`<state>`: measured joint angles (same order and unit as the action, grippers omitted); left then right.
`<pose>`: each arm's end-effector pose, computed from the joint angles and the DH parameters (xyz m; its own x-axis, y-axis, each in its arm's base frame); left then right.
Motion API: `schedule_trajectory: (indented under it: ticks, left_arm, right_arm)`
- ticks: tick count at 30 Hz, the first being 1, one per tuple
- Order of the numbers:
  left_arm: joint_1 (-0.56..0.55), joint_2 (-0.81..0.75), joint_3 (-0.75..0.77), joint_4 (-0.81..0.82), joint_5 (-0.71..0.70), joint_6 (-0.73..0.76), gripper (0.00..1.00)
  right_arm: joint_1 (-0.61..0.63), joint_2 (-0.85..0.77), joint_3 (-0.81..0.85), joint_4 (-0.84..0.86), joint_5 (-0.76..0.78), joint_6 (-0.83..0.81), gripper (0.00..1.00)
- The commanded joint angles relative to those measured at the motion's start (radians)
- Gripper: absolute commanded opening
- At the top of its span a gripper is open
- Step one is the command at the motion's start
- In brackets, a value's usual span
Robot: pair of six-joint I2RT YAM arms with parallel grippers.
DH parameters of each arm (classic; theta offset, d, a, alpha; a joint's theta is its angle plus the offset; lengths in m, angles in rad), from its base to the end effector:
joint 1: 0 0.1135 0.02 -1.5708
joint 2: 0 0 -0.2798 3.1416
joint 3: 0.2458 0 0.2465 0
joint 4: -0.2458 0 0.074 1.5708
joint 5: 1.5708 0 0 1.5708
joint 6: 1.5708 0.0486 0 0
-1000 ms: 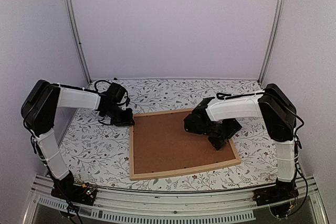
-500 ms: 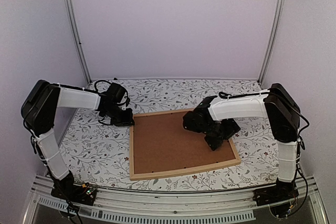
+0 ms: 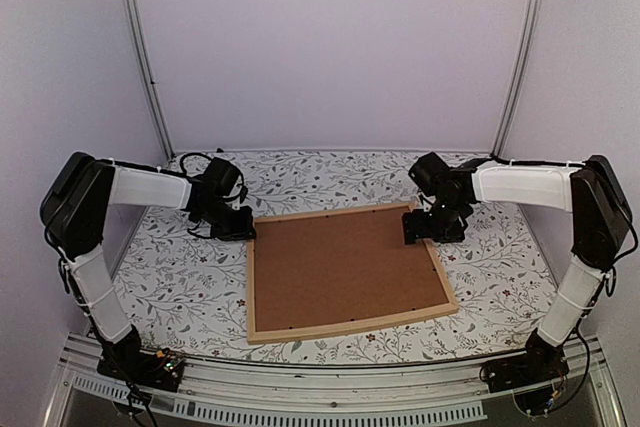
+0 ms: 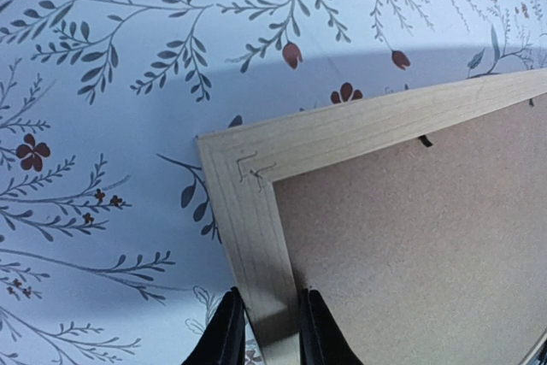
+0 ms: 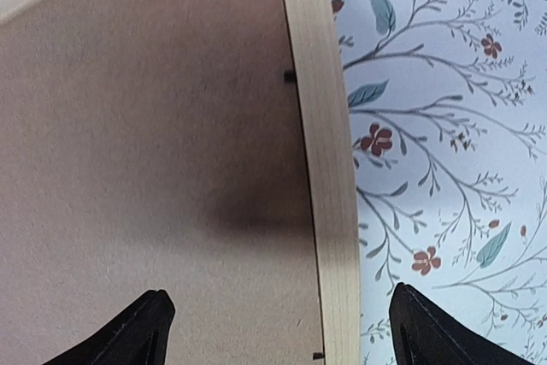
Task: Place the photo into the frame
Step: Press the fastener onto the backboard.
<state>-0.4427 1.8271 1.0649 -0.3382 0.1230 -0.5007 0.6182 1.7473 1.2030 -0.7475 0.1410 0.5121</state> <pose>0.3234 -0.1599 0.1535 -0.9348 -0.0841 -0.3451 0.0304 0.9491 -0.3135 0.2797 0.1905 0.1991 -0.9486 -0.0793 -0.3063 -0.0888 0.9959 0.0172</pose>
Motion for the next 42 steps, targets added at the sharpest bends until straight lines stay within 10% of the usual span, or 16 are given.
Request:
schedule_trajectory:
  ticks: [1, 25, 34, 42]
  left_arm:
    - [-0.001, 0.028, 0.006, -0.031, -0.001, 0.054, 0.21]
    - [0.005, -0.001, 0.017, -0.021, 0.014, 0.06, 0.32]
    - [0.004, -0.108, 0.004, -0.016, -0.018, 0.046, 0.7]
    - [0.004, -0.179, 0.023, -0.186, -0.107, 0.095, 0.76]
  right_arm:
    - [-0.069, 0.002, -0.015, 0.13, -0.104, -0.084, 0.9]
    - [-0.251, 0.056, -0.194, 0.314, -0.349, -0.204, 0.5]
    - [-0.266, 0.01, -0.275, 0.361, -0.372, -0.144, 0.33]
    - [-0.266, -0.056, -0.377, 0.437, -0.406, -0.049, 0.22]
